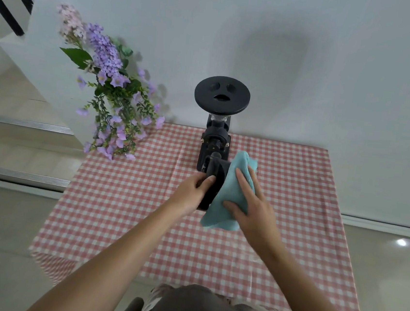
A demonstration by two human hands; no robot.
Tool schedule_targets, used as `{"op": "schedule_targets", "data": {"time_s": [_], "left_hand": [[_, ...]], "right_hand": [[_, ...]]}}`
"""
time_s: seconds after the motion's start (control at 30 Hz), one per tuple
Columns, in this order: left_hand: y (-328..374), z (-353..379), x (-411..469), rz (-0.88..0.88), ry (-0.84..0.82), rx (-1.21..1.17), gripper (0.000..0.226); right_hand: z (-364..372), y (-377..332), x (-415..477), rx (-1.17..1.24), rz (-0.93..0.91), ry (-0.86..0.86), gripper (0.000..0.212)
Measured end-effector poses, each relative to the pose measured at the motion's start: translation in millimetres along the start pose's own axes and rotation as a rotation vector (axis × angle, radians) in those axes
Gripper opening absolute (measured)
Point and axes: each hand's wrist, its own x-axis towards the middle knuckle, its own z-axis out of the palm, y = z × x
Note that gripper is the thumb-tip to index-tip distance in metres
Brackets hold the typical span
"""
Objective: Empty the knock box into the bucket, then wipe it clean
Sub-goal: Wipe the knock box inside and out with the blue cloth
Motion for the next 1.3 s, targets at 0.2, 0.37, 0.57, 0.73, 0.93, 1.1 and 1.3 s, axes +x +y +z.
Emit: {"op": "schedule_targets", "data": {"time_s": [0.2, 0.37, 0.57, 0.73, 0.93, 1.1, 1.3], "left_hand": [[0, 0, -13, 0.177, -0.063, 0.299, 0.026], [7, 10, -9, 0.026, -0.007, 0.127, 0.027], [7, 0, -1, -0.198, -0.017, -0.225, 0.035], [16, -2, 3, -0.174, -0.069, -0.278, 0.030], [17, -7, 4, -0.155, -0.113, -0.309, 0.028], [15, -17, 4, -0.115, -0.141, -0.250, 0.021], [16, -28, 6, -0.017, -0.201, -0.216, 0.022]], "right_hand": [[-44, 1, 33, 0.369, 0.315, -0.265, 0.033], [-10, -4, 28, 0.085, 0.183, -0.025, 0.057], [35, 8, -15, -0.224, -0.195, 0.165, 0.081], [21, 15, -11, -0.143, -0.113, 0.208, 0.095], [-16, 23, 0, -0.092, -0.106, 0.020, 0.098], [-46, 23, 10, 0.142, 0.058, -0.143, 0.086], [-60, 14, 18, 0.347, 0.078, -0.238, 0.060]]}}
